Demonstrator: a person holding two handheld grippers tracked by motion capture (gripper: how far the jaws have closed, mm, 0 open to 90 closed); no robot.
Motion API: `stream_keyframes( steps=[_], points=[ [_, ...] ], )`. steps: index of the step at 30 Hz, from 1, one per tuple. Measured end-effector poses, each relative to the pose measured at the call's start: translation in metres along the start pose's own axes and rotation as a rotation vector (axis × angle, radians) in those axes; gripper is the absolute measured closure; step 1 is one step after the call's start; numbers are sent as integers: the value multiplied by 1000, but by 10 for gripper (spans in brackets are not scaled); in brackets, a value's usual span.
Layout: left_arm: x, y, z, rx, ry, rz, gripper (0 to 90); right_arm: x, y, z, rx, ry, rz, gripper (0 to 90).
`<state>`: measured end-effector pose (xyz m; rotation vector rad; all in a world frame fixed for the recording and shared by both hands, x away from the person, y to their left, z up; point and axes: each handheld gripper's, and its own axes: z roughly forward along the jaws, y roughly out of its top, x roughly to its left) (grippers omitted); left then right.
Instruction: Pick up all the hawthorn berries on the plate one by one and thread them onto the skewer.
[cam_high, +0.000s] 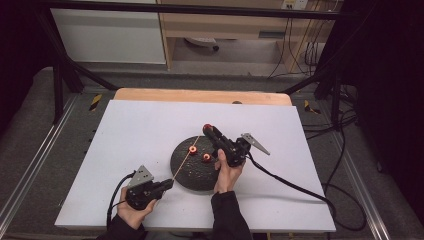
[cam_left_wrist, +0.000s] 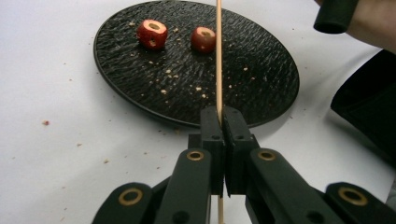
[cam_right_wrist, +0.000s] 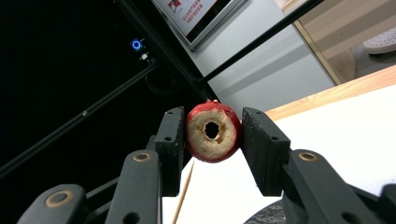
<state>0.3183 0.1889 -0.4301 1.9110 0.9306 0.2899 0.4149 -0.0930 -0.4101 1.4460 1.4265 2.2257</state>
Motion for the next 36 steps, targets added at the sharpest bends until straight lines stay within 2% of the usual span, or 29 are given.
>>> stream_keyframes(
  steps=[7, 15, 25, 33, 36],
  points=[
    [-5, 1, 5, -3, -8, -4, 880, -2, -4, 2, -34, 13, 45, 610],
    [-6, 1, 6, -4, -8, -11, 880, -2, -7, 3, -51, 20, 64, 610],
    [-9, 2, 9, -20, -4, -16, 880, -1, -9, 2, -59, 37, 90, 610],
    [-12, 5, 12, -43, -7, -47, 881, -1, -12, 1, -52, 52, 119, 611],
    [-14, 6, 15, -42, -1, -44, 882, -1, -13, 1, -53, 54, 120, 611]
  ],
)
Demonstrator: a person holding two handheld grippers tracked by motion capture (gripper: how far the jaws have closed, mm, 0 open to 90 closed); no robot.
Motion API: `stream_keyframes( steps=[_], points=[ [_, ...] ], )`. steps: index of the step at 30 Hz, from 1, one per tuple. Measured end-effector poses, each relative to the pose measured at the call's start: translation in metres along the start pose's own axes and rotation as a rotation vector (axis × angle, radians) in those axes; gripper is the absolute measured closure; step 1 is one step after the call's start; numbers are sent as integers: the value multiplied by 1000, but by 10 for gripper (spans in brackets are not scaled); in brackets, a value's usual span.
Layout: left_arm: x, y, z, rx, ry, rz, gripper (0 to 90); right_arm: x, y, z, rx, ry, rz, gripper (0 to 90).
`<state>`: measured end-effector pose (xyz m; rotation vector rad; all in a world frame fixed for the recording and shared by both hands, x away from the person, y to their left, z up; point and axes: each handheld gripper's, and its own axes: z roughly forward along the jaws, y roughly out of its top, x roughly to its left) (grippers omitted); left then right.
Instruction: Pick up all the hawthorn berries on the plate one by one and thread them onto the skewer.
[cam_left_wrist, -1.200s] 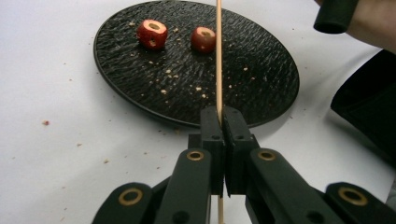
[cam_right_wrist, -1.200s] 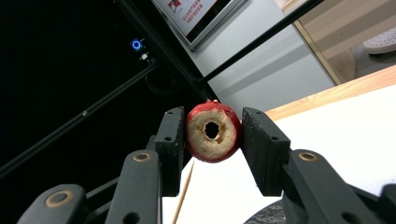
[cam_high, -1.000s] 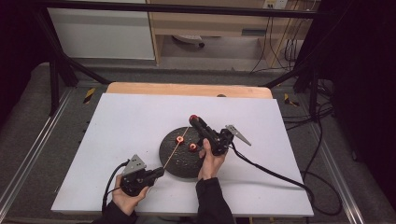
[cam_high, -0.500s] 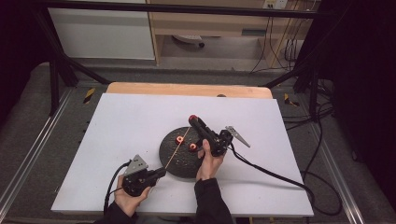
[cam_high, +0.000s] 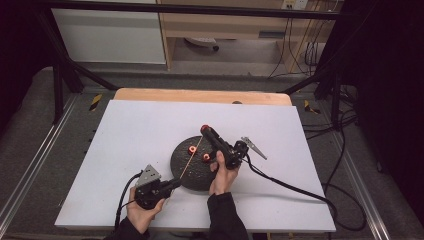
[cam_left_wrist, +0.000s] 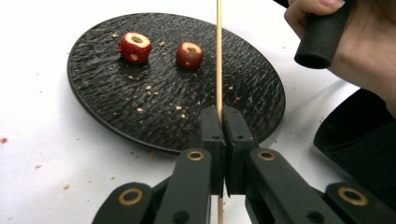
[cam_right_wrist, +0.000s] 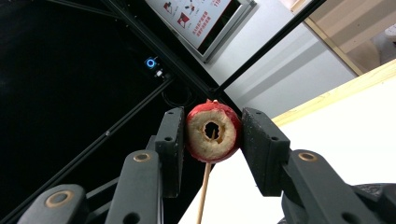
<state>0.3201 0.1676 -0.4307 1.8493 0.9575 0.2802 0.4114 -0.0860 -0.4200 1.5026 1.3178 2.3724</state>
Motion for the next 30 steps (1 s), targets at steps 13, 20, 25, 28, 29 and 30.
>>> stream_keyframes(
  steps=[13, 20, 25, 28, 29, 30],
  points=[
    [-2, 12, 4, -21, 16, 0, 885, 0, -4, -2, 27, 2, 15, 612],
    [-5, 26, 11, -32, 12, -14, 885, 2, -6, -4, 43, 6, 7, 612],
    [-6, 37, 16, -36, 13, -11, 885, 4, -6, -6, 55, 10, -1, 612],
    [-5, 44, 19, -39, 15, -8, 885, 5, -7, -7, 67, 14, -9, 612],
    [-5, 46, 20, -41, 15, -8, 885, 5, -7, -8, 70, 15, -8, 612],
    [-4, 48, 21, -39, 12, -12, 885, 6, -8, -8, 78, 15, -9, 612]
  ],
)
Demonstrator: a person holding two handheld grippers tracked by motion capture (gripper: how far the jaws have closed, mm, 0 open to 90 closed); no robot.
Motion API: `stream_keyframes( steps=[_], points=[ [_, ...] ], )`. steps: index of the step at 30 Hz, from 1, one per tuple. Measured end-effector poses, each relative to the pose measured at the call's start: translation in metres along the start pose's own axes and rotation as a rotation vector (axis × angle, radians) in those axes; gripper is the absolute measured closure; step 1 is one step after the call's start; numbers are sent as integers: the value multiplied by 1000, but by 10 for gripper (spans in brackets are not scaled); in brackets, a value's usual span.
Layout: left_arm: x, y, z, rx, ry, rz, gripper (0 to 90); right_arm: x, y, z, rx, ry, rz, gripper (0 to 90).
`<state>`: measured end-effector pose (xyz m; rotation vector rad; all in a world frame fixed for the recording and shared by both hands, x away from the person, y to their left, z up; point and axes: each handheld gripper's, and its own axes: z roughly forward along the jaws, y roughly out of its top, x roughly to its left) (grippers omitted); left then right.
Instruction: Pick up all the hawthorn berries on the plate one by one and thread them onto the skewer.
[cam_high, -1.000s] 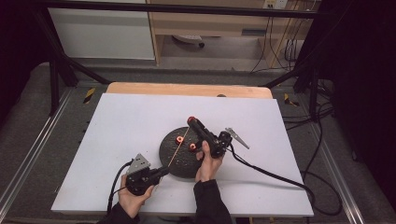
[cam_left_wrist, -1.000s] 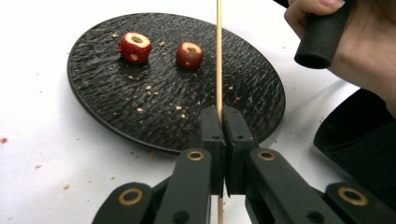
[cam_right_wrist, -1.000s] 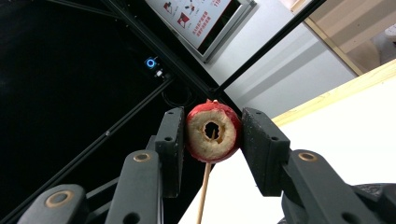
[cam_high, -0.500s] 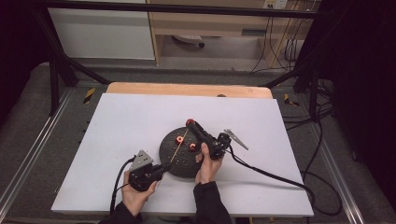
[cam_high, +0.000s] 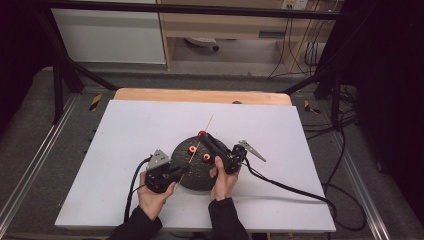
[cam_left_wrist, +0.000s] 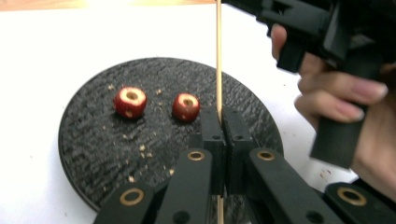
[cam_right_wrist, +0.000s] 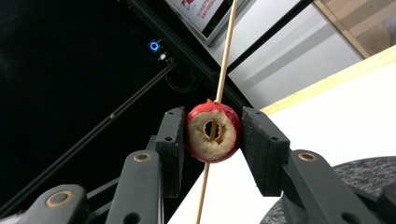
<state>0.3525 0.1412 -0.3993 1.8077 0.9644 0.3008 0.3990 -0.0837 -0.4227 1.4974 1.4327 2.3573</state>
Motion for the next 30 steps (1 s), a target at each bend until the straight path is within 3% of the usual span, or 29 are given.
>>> stream_keyframes(
  steps=[9, 20, 24, 30],
  points=[
    [2, 8, 8, 10, 2, 14, 885, 0, -8, -3, 50, -9, -26, 613],
    [6, 5, 7, 6, 8, 76, 885, 1, -11, -4, 88, -25, -56, 597],
    [9, 5, 2, -1, 11, 84, 885, 3, -7, -6, 134, -37, -100, 454],
    [18, -1, -5, 22, 8, 92, 885, 6, 5, -12, 220, -74, -215, 285]
  ],
)
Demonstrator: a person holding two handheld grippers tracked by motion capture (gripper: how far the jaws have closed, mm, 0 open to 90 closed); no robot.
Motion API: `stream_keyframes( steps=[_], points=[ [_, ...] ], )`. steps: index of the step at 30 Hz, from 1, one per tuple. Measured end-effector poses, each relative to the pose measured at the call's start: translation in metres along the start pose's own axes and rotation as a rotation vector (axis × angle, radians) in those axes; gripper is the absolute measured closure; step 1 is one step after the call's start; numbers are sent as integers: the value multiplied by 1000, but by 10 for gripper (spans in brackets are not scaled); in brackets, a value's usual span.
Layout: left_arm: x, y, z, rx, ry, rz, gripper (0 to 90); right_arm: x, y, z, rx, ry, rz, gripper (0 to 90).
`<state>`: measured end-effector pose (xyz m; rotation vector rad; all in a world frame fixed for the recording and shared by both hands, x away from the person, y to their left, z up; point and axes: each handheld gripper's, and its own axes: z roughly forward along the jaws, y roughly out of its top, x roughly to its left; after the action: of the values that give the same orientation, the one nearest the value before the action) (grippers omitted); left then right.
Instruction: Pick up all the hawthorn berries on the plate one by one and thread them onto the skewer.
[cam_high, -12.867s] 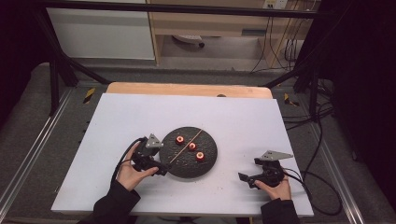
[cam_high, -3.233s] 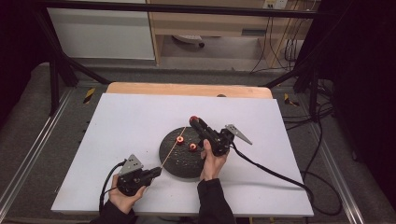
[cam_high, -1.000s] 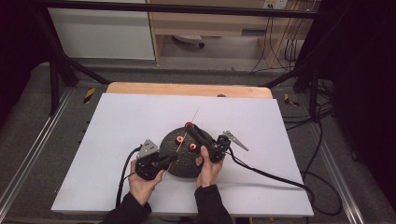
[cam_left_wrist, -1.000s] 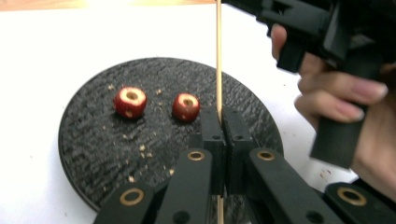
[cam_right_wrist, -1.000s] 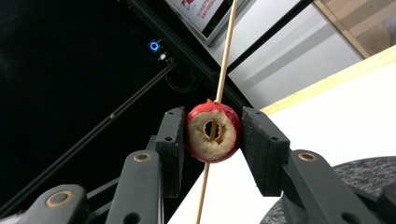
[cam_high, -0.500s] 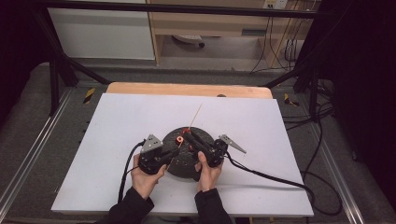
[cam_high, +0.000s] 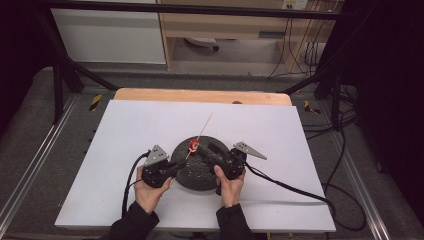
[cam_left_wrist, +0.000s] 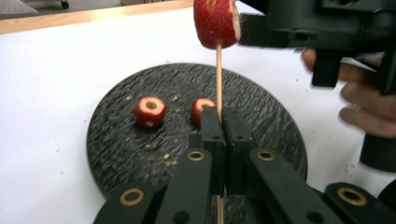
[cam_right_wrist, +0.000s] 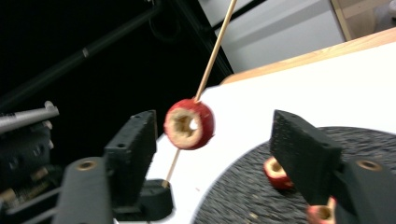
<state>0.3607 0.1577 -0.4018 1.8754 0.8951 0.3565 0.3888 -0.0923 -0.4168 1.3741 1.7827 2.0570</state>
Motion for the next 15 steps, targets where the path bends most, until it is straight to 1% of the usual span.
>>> stream_keyframes(
  steps=[2, 3, 4, 7, 10, 13, 15],
  points=[
    [3, -3, -2, 16, 3, 9, 884, -1, 3, -2, 36, -7, -37, 237],
    [4, -4, -3, 20, 3, 7, 884, -1, 5, -3, 57, -12, -46, 216],
    [5, -6, -3, 24, 3, 10, 884, -2, 6, -3, 73, -16, -70, 201],
    [8, -9, -6, 39, -14, 14, 884, -4, 9, -5, 127, -30, -116, 144],
    [11, -12, -10, 54, -18, 26, 884, -5, 10, -6, 186, -40, -155, 108],
    [14, -15, -15, 54, -12, 35, 884, -7, 11, -7, 237, -56, -194, 85],
    [16, -18, -20, 53, -9, 40, 884, -8, 12, -8, 268, -66, -207, 77]
  ],
)
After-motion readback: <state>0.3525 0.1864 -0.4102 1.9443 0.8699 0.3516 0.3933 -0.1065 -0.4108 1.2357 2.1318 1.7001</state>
